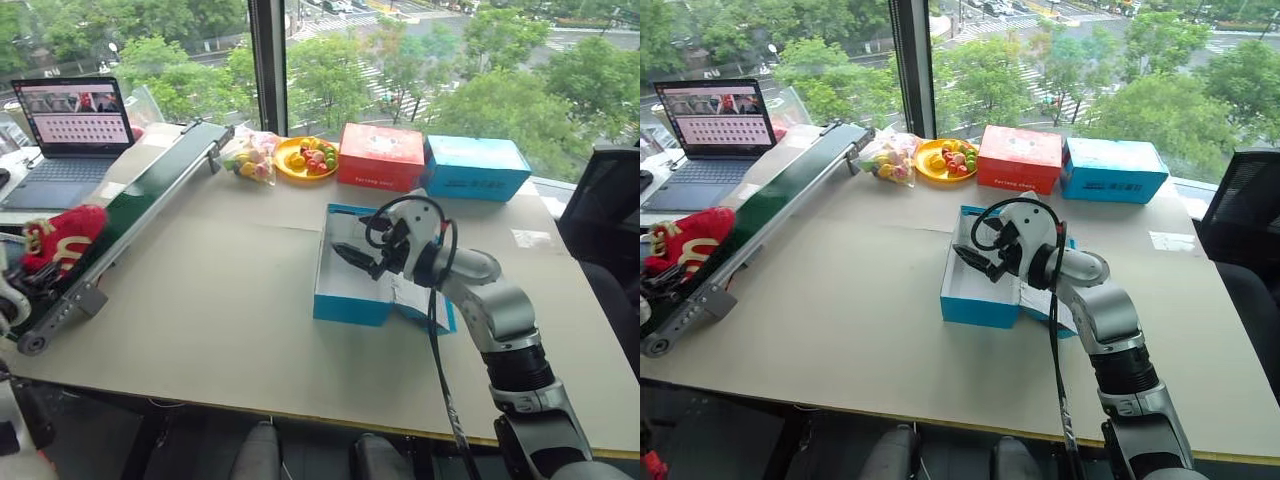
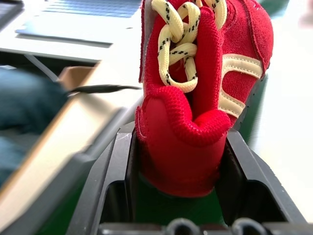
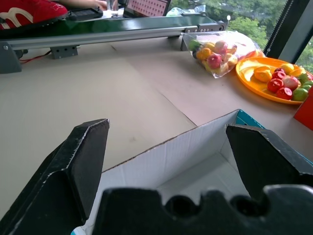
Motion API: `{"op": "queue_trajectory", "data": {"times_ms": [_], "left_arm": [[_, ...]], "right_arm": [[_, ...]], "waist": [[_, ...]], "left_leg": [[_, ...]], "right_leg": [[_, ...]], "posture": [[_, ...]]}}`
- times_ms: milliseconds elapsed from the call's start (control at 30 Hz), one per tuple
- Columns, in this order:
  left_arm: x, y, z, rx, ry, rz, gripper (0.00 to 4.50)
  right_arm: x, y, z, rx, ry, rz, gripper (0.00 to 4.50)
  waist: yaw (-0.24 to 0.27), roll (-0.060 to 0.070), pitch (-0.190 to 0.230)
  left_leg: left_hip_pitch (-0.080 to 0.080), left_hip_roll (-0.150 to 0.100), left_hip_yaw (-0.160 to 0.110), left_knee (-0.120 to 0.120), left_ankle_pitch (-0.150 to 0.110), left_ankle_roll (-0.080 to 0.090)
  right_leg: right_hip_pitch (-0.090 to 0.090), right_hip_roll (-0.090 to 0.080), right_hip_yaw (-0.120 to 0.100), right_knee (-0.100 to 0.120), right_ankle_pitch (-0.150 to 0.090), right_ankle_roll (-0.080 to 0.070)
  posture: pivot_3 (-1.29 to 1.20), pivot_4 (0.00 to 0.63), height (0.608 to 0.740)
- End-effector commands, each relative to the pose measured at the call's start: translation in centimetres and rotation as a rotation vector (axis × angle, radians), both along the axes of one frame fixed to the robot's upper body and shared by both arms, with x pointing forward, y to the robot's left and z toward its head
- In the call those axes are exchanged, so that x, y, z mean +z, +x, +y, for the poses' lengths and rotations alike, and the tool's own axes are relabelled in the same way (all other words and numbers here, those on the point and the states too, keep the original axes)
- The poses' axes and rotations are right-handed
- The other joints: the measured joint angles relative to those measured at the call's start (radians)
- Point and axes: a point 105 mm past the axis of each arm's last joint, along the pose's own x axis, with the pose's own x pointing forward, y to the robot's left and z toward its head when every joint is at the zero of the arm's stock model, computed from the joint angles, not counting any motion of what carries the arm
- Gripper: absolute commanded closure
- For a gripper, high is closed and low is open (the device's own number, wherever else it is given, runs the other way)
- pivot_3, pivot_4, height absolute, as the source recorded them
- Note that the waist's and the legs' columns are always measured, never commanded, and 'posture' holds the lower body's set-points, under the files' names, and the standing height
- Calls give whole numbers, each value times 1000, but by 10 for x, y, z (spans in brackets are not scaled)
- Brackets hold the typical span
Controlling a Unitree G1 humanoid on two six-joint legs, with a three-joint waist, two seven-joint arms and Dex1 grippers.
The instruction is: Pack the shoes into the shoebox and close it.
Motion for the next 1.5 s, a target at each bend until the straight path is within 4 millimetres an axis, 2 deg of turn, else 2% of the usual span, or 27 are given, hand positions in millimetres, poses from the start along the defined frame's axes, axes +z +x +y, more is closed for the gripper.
{"op": "queue_trajectory", "data": {"times_ms": [33, 100, 200, 267, 467, 567, 667, 833, 1000, 1100, 1300, 1500], "left_arm": [[57, 34, -54, -220, -3, -189, 2858], [69, 46, -79, -262, -5, -218, 2858], [94, 61, -134, -368, 23, -283, 2858], [107, 63, -167, -441, 31, -321, 2858], [132, 62, -238, -576, 23, -381, 2858], [143, 59, -273, -651, 24, -417, 2858], [143, 53, -300, -719, 56, -422, 2858], [143, 42, -328, -782, 17, -424, 2858], [152, 26, -354, -846, -25, -444, 2858], [154, 22, -358, -859, -29, -446, 2858], [147, 23, -352, -847, -10, -429, 2858], [144, 21, -352, -845, -20, -423, 2858]], "right_arm": [[37, 1, -7, -4, 141, -33, 0], [50, -1, -5, 22, 210, -17, 0], [67, -4, -1, 59, 299, 4, 0], [77, -5, 0, 84, 389, 45, 0], [102, -20, 8, 205, 581, 191, 0], [101, -25, 14, 251, 653, 315, 0], [97, -27, 13, 259, 707, 388, 0], [98, -28, 13, 252, 774, 440, 0], [88, -18, 6, 154, 781, 471, 0], [84, -14, 3, 118, 779, 471, 0], [63, -8, -27, 9, 654, 464, 0], [72, 1, -43, -30, 661, 409, 0]], "waist": [[-1, -1, 0], [-10, -2, 1], [-28, -2, 1], [-36, -2, 1], [-75, -1, 1], [-79, -1, 1], [-79, -1, 1], [-80, 0, 2], [-79, 0, 2], [-80, 1, 2], [-78, 4, 4], [-81, 7, 6]], "left_leg": [[-1, 0, 0, 0, 1, 0], [-1, 1, 0, 0, 1, -1], [-3, 1, -1, 0, 1, -1], [-3, 1, -2, -1, 1, -1], [-3, 1, -2, -1, 1, 0], [-2, 0, -3, -1, 1, 0], [-2, 0, -3, -1, 1, 0], [-2, 0, -3, -1, 1, 0], [-3, 0, -3, -1, 1, 0], [-3, 0, -3, -1, 2, 0], [-3, -1, -3, -1, 2, 1], [-4, -1, -3, -1, 2, 1]], "right_leg": [[0, 0, 0, 0, 0, 0], [0, 1, 0, 0, 0, 0], [-2, 1, 0, 3, 0, 0], [-2, 1, 0, 3, 0, 0], [-3, 1, 1, 5, 0, -1], [-3, 1, 1, 6, 0, 0], [-2, 1, 1, 6, 0, 0], [-2, 1, 1, 5, 0, 0], [-2, 1, 2, 4, 0, 0], [-2, 1, 2, 4, 0, 0], [-2, 1, 2, 2, 0, 0], [-2, 1, 3, 1, 0, 0]], "posture": [[0, 150, 739], [0, 150, 739], [0, 150, 739], [0, 150, 739], [0, 150, 739], [0, 150, 739], [0, 150, 739], [0, 150, 739], [0, 150, 739], [0, 150, 739], [0, 150, 739], [0, 150, 739]]}}
